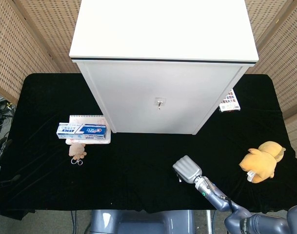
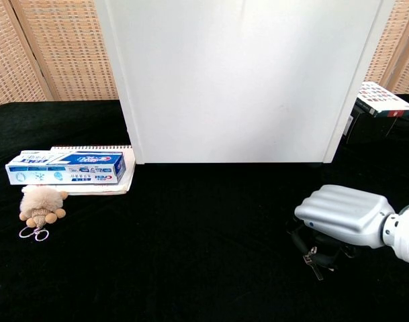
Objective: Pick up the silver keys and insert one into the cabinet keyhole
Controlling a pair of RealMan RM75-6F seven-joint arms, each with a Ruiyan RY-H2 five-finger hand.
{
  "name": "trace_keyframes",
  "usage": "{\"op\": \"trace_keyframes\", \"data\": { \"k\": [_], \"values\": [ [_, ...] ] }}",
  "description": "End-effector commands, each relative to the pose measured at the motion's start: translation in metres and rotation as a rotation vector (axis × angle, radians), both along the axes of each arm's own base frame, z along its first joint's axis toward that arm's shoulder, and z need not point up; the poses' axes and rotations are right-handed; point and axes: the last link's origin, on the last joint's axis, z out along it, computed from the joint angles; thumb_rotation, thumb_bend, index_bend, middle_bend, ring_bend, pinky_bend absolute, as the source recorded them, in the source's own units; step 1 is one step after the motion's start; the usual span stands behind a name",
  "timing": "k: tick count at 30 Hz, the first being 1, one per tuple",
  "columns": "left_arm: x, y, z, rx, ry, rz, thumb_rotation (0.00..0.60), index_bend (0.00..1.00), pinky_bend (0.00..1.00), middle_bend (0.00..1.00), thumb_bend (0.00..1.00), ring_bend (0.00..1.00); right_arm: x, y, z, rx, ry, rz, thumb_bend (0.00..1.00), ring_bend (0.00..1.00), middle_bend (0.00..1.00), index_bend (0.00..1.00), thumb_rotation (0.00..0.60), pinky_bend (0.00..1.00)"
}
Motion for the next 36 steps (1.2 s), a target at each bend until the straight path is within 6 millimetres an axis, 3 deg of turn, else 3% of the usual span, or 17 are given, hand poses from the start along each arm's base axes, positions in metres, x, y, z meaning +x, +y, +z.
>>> {"op": "trace_keyframes", "data": {
  "k": [1, 36],
  "values": [
    [0.0001, -0.0001, 0.0, 0.0, 0.0, 0.0, 0.6, 0.0, 0.0, 0.0, 0.0, 0.0, -0.001, 0.0, -0.0007, -0.002, 0.004, 0.003, 0.56, 0.97, 0.97, 0.57, 0.6, 1.0],
    [-0.0003, 0.0004, 0.0008, 0.001, -0.003, 0.002, 0.6, 0.0, 0.0, 0.0, 0.0, 0.0, -0.007, -0.0021, -0.0027, -0.017, 0.026, 0.007, 0.64, 0.97, 0.97, 0.64, 0.6, 1.0]
  ]
}}
